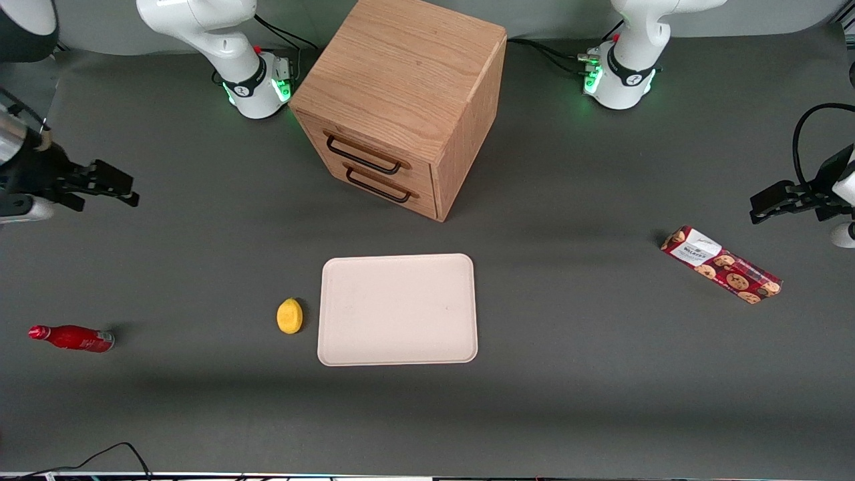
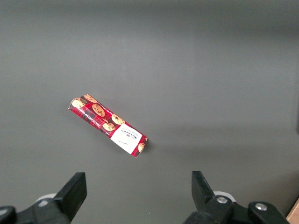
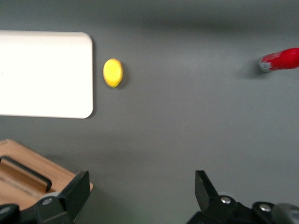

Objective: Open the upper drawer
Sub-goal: 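Raise the right gripper and swing it toward the cabinet's drawer handles, then lower the open right gripper to the upper drawer's black handle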

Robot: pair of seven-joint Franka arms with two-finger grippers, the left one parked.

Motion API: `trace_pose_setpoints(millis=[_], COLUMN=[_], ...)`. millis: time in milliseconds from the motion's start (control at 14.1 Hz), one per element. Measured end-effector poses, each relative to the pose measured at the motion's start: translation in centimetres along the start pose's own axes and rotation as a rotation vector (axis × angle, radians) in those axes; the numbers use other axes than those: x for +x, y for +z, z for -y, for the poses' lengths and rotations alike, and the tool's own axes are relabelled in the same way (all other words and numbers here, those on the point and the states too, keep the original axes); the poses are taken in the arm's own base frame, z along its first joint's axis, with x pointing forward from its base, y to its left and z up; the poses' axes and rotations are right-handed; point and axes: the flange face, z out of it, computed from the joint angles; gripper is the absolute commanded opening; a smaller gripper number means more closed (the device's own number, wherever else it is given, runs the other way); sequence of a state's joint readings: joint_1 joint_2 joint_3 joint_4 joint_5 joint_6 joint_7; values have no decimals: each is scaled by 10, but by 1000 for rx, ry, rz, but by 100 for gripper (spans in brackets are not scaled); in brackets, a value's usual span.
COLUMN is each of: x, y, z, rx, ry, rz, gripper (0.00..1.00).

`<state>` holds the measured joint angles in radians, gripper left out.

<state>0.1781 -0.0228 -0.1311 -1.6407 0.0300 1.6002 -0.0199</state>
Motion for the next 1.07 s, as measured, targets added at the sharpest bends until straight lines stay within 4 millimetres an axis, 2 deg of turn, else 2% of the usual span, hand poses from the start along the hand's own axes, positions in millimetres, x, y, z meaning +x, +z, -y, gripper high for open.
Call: trace_pose_setpoints(millis=[498, 711, 1067], x=[-12, -27, -55], y=[8, 15, 46], z=[106, 167, 267], rx=[-1, -6, -2], ry=[-290, -405, -597], rz=[44, 66, 129], gripper=[100, 100, 100])
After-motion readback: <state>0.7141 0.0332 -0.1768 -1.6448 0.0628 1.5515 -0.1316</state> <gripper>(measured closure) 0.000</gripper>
